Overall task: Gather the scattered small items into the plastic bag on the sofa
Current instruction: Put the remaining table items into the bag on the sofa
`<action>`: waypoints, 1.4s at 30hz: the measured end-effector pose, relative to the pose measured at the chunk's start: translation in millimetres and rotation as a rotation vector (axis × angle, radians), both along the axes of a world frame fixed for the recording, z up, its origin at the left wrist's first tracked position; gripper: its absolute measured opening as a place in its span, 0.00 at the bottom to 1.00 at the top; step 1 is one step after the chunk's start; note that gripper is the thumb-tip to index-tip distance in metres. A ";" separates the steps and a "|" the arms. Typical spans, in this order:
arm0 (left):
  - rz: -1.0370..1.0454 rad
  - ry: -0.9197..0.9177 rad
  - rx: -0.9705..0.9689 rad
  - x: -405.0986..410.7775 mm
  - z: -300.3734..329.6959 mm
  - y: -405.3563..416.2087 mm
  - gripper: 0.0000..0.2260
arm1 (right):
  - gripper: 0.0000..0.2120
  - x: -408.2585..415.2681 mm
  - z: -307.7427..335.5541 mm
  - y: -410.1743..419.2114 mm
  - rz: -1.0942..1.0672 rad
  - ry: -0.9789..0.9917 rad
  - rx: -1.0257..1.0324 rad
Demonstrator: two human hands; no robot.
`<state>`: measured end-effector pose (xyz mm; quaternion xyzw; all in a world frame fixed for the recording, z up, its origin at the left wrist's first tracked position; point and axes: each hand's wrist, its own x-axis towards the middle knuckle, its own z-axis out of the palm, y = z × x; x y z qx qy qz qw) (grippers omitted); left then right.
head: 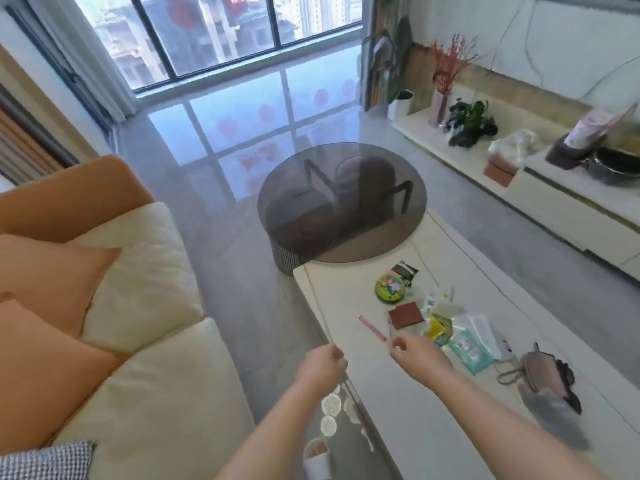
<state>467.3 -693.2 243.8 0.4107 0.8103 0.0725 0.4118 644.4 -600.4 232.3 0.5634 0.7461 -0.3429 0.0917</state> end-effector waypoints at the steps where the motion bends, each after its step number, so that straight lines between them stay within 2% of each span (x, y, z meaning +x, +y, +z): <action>1: -0.028 -0.008 -0.008 -10.6 -5.1 12.0 0.14 | 0.10 -5.2 -2.6 7.1 -0.011 -0.013 -0.002; 3: -0.095 -0.011 -0.029 -28.6 -13.8 35.1 0.14 | 0.08 -12.5 -7.1 20.9 -0.037 -0.035 -0.003; 7: -0.193 0.008 -0.068 -53.5 -32.2 74.5 0.14 | 0.12 -18.2 -16.9 43.8 -0.171 -0.028 -0.012; 11: -0.242 -0.003 -0.094 -63.0 -52.8 115.8 0.15 | 0.13 -19.7 -40.9 67.4 -0.288 0.005 -0.057; 21: -0.286 -0.057 -0.203 -42.4 -137.3 213.8 0.15 | 0.14 -11.6 -133.5 134.8 -0.411 -0.035 -0.211; 28: -0.350 -0.065 -0.228 -26.5 -207.9 267.0 0.19 | 0.13 -3.5 -205.9 172.0 -0.451 -0.091 -0.234; 34: -0.213 -0.137 -0.231 -11.1 -285.6 328.8 0.27 | 0.21 -4.9 -280.0 197.8 -0.485 -0.095 -0.253; 38: -0.156 -0.089 -0.136 -2.3 -331.1 366.8 0.25 | 0.26 -10.6 -323.9 218.8 -0.526 -0.141 -0.161; 42: -0.068 -0.106 -0.141 9.1 -362.5 386.3 0.32 | 0.29 -17.8 -351.7 228.1 -0.585 -0.229 -0.054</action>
